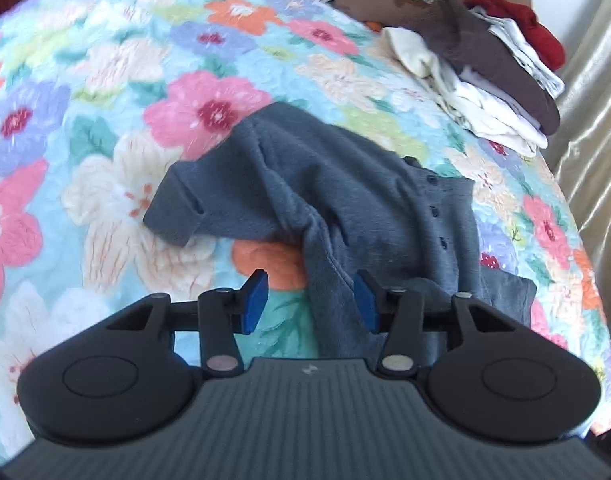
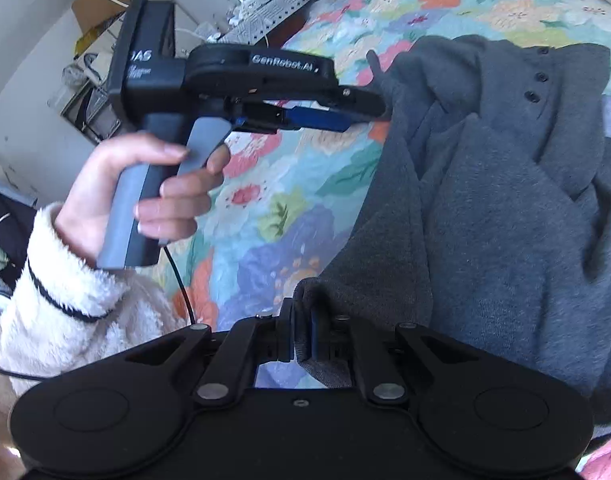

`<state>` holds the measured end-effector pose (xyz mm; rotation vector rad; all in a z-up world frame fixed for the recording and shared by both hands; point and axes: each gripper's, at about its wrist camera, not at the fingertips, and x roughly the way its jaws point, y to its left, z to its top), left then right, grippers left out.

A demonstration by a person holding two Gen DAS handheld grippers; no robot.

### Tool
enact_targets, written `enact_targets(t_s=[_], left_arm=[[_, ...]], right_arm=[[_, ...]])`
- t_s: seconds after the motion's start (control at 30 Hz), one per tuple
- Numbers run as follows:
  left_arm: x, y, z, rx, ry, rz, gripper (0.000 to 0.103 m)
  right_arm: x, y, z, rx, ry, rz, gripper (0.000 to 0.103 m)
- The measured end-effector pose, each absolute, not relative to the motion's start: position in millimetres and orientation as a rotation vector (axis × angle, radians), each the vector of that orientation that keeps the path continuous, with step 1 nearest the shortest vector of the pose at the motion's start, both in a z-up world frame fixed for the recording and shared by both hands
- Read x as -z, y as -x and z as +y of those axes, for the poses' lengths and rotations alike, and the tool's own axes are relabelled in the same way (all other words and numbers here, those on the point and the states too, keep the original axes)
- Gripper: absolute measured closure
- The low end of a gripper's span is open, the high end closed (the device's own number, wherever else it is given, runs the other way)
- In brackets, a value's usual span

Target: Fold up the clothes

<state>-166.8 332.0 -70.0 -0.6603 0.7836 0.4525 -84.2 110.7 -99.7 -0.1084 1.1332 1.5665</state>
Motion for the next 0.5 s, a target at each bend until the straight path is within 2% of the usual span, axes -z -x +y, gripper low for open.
enact_targets(t_s=[0.17, 0.4, 0.5], left_arm=[[91.2, 174.3, 357.6, -0.413, 0.838, 0.787, 0.056], [90.7, 170.1, 360.9, -0.439, 0.795, 0.753, 0.056], [92.6, 168.9, 365.3, -0.466, 0.776, 0.743, 0.056]], right_arm=[[95.1, 79.8, 116.7, -1.547, 0.183, 1.163, 0.093], [74.1, 76.8, 111.9, -1.547, 0.248, 1.155, 0.085], [54.1, 58.1, 88.4, -1.589, 0.165, 1.096, 0.085]])
